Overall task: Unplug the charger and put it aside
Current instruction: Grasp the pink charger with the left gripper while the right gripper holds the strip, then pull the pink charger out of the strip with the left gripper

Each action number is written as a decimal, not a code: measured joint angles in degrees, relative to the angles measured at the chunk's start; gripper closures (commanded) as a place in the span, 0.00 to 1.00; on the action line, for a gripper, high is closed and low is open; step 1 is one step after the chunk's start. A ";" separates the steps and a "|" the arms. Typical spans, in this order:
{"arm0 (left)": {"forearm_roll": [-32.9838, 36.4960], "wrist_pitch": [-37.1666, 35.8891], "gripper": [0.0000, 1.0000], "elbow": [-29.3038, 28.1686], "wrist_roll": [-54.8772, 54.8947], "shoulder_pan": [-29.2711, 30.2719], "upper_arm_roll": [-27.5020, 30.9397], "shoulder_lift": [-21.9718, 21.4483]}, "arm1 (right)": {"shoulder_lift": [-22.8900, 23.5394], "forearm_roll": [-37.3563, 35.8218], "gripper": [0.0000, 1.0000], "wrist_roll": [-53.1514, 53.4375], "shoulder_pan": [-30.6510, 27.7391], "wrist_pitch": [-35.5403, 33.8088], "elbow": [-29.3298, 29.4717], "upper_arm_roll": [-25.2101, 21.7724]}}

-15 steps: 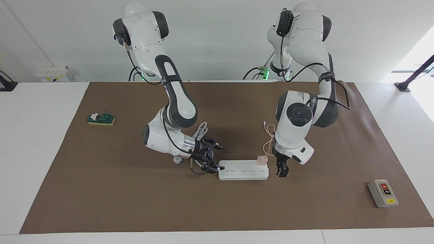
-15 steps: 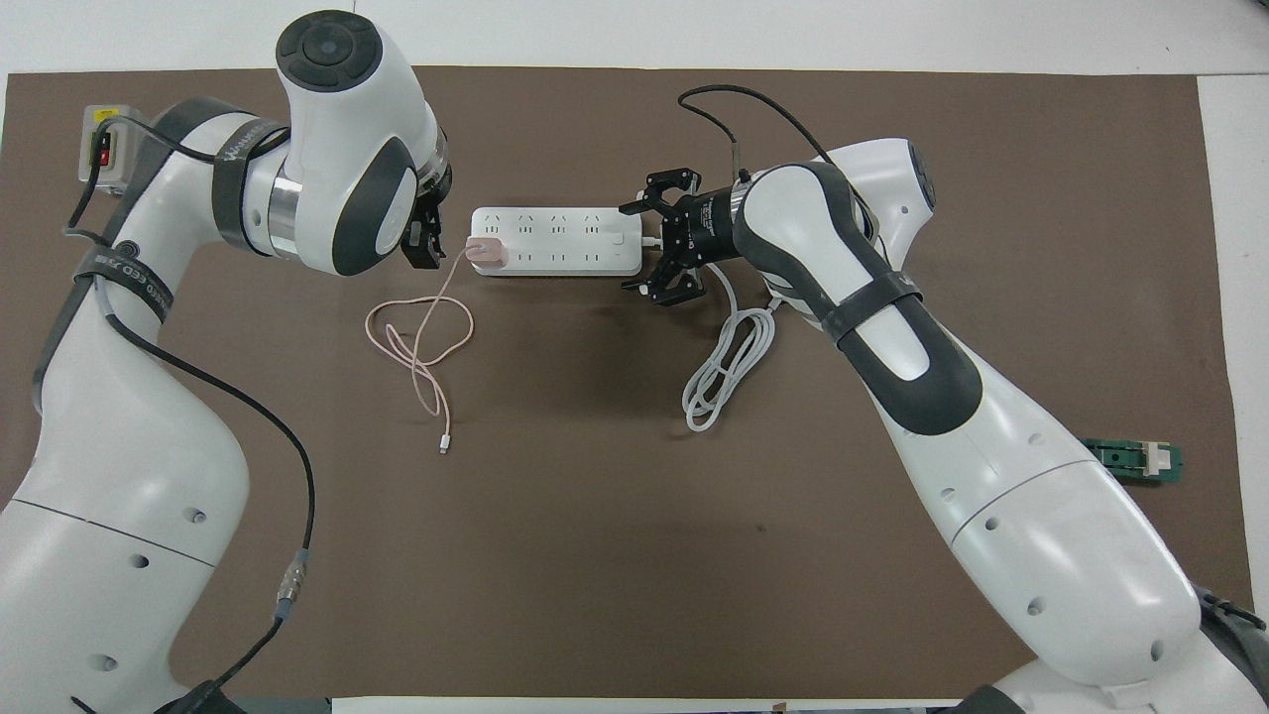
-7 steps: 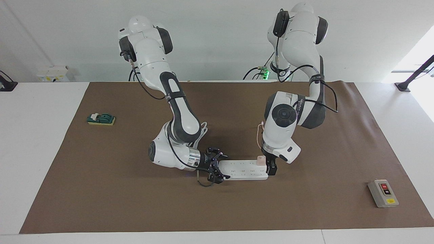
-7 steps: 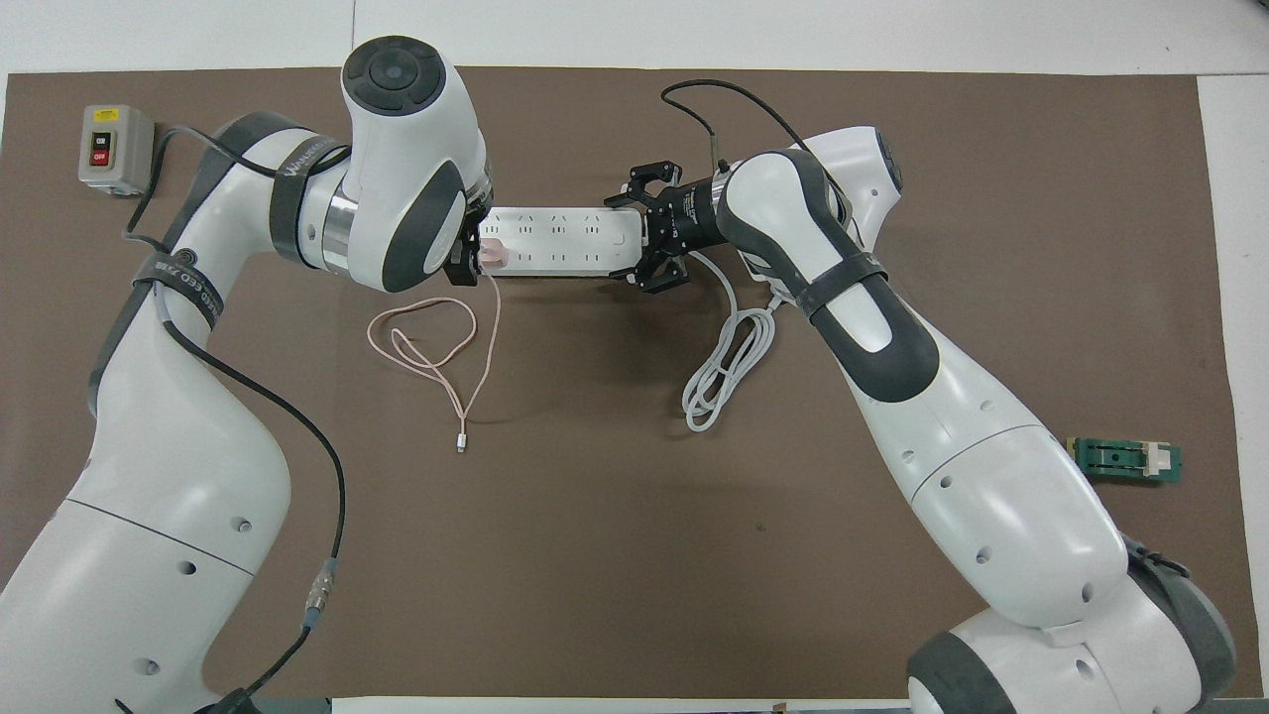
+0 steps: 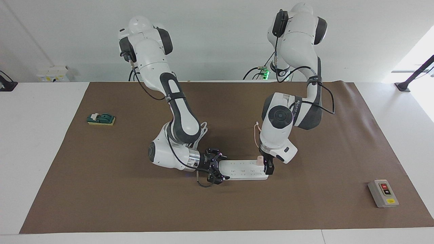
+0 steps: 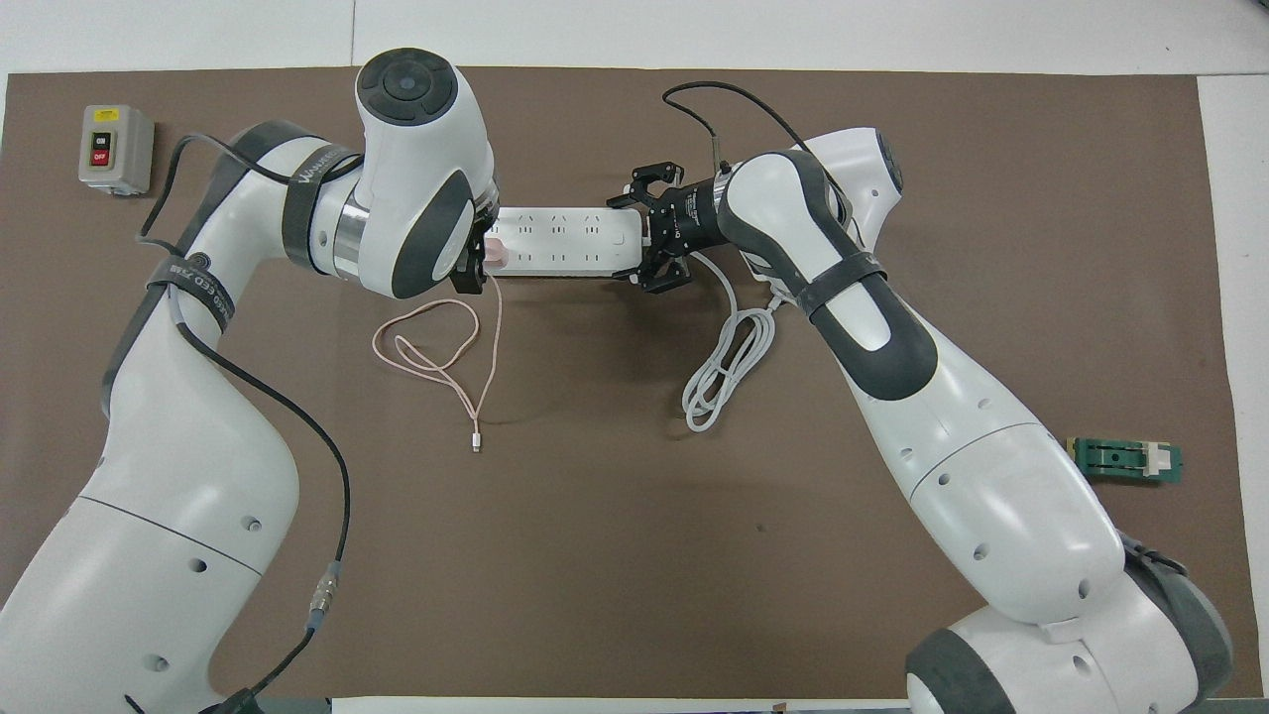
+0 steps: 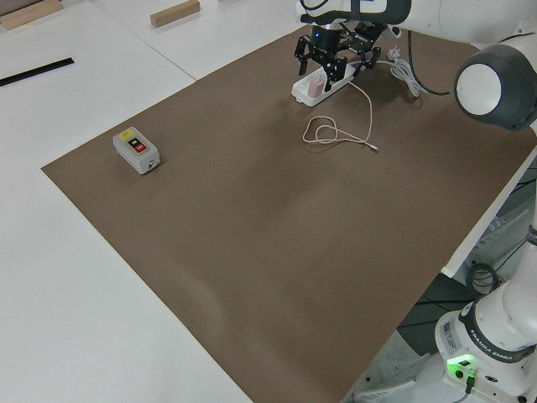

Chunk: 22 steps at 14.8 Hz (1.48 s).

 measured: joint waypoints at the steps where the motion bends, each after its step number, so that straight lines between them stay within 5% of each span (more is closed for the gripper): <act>1: 0.00 0.25 0.00 -0.31 -0.01 -0.01 -0.01 0.00 | 0.08 -0.10 0.00 -0.22 0.03 0.16 0.06 0.00; 3: 0.00 1.32 0.00 -0.97 -0.15 -0.08 -0.07 -0.03 | 0.19 -0.22 0.03 -1.03 0.09 0.90 0.06 0.01; 6: 0.00 3.84 0.00 -2.50 -0.74 -0.26 -0.10 -0.49 | 0.26 -0.25 0.32 -1.79 0.53 1.29 0.07 0.02; 9: 0.00 4.63 0.00 -4.16 -1.06 -0.35 -0.10 -1.71 | 0.22 -0.24 0.37 -1.81 0.52 1.43 0.06 0.01; 15: 0.00 8.97 0.00 -11.18 -1.32 -0.46 -0.07 -6.72 | 0.22 -0.23 0.38 -1.81 0.51 1.49 0.03 0.02; 22: 0.00 9.38 0.02 -11.78 -1.43 -0.46 0.06 -6.76 | 0.22 -0.23 0.38 -1.81 0.51 1.50 0.03 0.02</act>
